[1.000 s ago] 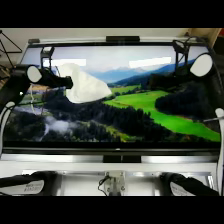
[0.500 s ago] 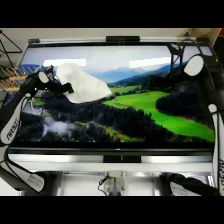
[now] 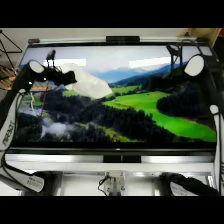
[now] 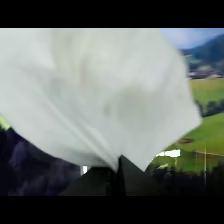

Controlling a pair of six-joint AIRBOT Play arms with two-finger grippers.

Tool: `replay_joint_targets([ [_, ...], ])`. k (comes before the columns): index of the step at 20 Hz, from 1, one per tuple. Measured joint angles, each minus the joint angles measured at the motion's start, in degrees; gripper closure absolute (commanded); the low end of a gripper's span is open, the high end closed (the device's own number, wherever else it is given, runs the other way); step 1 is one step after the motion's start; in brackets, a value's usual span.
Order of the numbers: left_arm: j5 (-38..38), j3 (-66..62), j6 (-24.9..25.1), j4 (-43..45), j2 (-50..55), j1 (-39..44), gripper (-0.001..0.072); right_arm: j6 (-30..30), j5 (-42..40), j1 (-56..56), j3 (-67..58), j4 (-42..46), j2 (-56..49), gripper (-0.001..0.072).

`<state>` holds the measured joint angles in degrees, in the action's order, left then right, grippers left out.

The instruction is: Fold the shirts.

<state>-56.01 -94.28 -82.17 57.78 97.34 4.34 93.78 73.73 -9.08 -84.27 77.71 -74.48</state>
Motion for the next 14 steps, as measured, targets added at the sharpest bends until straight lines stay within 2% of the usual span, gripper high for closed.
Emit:
replay_joint_targets([
  [2,-0.4,-1.9,3.4,-0.8,-7.6,2.5,0.0676,-0.5,0.9,0.0,0.0,2.9,4.7,0.0039],
  [5,-1.2,-3.0,4.2,-1.8,-19.8,7.4,0.0676,-0.9,1.9,0.0,0.0,8.4,14.5,0.004],
  [9,-0.5,-1.7,0.9,-1.5,-28.2,16.4,0.0676,-0.1,3.9,0.0,0.0,11.6,26.1,0.004],
  [14,3.1,6.1,-5.5,2.6,-25.7,27.9,0.0665,2.5,12.3,0.0,2.6,12.6,30.9,0.004],
])
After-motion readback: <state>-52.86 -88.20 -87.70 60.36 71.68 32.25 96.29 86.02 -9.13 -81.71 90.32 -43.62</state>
